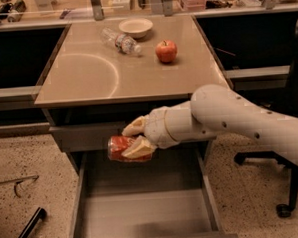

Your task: Place coke can into middle drawer

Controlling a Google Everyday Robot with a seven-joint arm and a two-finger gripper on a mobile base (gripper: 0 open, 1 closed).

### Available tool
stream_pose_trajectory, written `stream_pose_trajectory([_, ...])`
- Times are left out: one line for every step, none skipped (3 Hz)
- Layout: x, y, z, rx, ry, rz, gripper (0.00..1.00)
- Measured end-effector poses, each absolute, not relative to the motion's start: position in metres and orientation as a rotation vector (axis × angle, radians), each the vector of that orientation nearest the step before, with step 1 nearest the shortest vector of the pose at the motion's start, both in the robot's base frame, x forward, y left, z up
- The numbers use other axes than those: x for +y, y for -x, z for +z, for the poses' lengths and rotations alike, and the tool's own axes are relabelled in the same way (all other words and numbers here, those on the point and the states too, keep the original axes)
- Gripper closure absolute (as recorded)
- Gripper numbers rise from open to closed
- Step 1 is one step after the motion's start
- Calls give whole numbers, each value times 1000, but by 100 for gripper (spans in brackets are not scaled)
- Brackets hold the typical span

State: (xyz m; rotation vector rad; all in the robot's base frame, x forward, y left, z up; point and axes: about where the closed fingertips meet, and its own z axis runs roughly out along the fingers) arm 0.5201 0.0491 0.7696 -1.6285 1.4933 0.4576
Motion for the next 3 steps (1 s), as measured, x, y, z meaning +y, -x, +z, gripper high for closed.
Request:
stream_pose_trajectory([27,-518,764,1520,1598,433,100])
stream_pose_trajectory([28,-518,764,1519,1599,434,100])
stream_pose_trajectory([29,-523,744,1510,1570,422,100])
